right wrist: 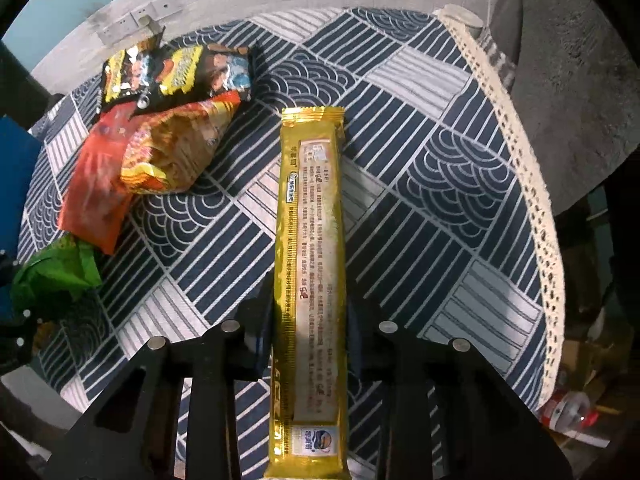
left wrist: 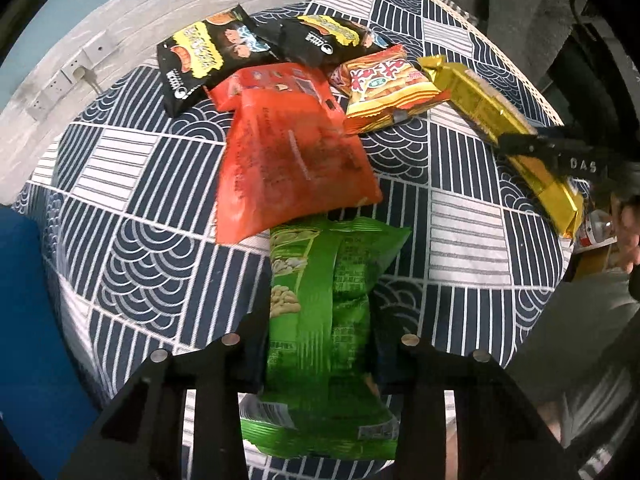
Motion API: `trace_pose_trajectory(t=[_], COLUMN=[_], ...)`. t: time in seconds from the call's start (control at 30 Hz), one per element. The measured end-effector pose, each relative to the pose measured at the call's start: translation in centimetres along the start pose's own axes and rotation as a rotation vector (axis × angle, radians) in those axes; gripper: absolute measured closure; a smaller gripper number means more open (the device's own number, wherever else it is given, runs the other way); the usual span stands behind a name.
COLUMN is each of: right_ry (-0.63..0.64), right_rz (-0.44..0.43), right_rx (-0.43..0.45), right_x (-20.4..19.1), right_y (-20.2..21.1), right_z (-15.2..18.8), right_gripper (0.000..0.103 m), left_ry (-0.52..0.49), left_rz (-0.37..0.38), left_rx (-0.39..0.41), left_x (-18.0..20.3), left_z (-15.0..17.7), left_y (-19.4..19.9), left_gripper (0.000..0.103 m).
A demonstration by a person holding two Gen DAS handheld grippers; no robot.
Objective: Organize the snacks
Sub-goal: 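Carry the green bag and gold bar over the box and open both tools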
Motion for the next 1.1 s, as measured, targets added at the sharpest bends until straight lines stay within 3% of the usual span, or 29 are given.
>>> trace_pose_trajectory(t=[0.27,0.5,1.1], right_ry=[0.021,0.042,0.191], right_rz=[-0.011,-0.035,-0.152], right_rx=[0.054,0.097,0.213], right_x=[-0.6,-2.5,-12.2], right_y=[3.1,5.8,13.7], right_z=[-0.5,-1.2,-2.3], right_gripper=[0.075,0.075,0.075], left_ry=[-0.023,0.02,0.126], left_rz=[-0.041,-0.056,-0.155], left_rx=[0.037,0.098,0.32], left_x=[-1.1,-2.2,-8.2], left_z=[1.6,2.4,3.9], left_y=[2.7,5.4,14.8], left_gripper=[0.065,0.065,0.065])
Point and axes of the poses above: each gripper's, at about its wrist camera, not at the fingertips, and y roughly against the way its jaws point, x to its right, z to its underside, the point moved 4 cm from there along -y, roughly the way its jaws point, and after that the axes turned 8 degrees about -y, right-handed, at the moved point
